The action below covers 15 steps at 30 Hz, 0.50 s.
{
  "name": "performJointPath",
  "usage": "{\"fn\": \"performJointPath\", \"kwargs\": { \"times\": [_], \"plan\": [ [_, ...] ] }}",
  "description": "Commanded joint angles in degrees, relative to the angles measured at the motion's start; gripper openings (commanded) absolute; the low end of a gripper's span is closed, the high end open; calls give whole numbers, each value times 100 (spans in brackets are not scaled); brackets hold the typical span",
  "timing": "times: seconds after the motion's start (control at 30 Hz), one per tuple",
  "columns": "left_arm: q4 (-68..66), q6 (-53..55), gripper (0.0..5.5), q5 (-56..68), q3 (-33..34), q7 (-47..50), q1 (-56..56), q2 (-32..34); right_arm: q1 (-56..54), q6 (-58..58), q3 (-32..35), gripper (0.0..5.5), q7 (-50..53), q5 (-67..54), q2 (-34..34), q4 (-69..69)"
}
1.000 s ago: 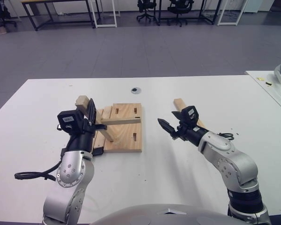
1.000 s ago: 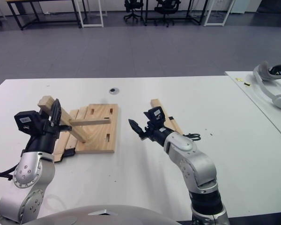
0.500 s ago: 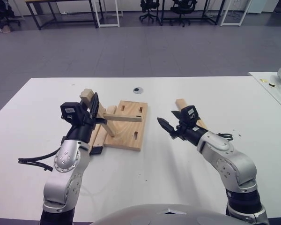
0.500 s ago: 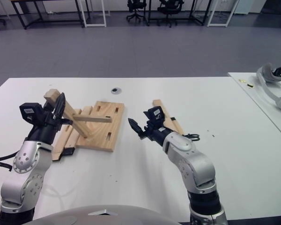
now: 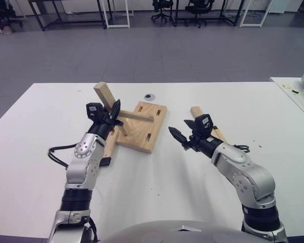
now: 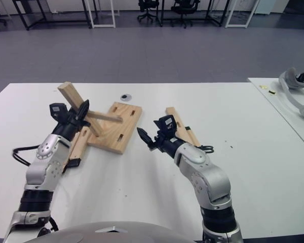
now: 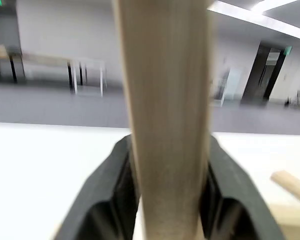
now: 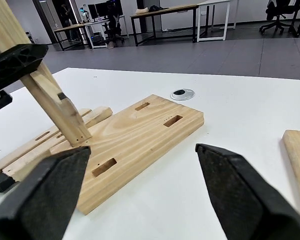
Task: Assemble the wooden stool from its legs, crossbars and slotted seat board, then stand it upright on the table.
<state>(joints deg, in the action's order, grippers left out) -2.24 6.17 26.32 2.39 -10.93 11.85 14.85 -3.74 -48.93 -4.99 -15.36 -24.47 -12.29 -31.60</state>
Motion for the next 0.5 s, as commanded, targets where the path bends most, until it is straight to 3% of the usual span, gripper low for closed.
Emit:
{"fn": "performJointPath", "kwargs": {
  "times": [0.03, 0.23, 0.37, 0.5],
  "plan": [
    [-4664, 802, 222, -1070, -479, -176, 352, -19, 60, 76, 51, 394, 323, 161, 139, -42],
    [-5071, 123, 318, -1240, -692, -237, 724, -17, 46, 143, -6, 394, 323, 168, 135, 20],
    [1181, 2862, 336, -251, -1014, 828, -325, 607, 69, 141, -95, 394, 326, 169, 140, 44],
    [4015, 3849, 336, 1240, -30, 1274, -461, 1278, 91, 180, -124, 394, 366, 188, 170, 88]
  ]
}}
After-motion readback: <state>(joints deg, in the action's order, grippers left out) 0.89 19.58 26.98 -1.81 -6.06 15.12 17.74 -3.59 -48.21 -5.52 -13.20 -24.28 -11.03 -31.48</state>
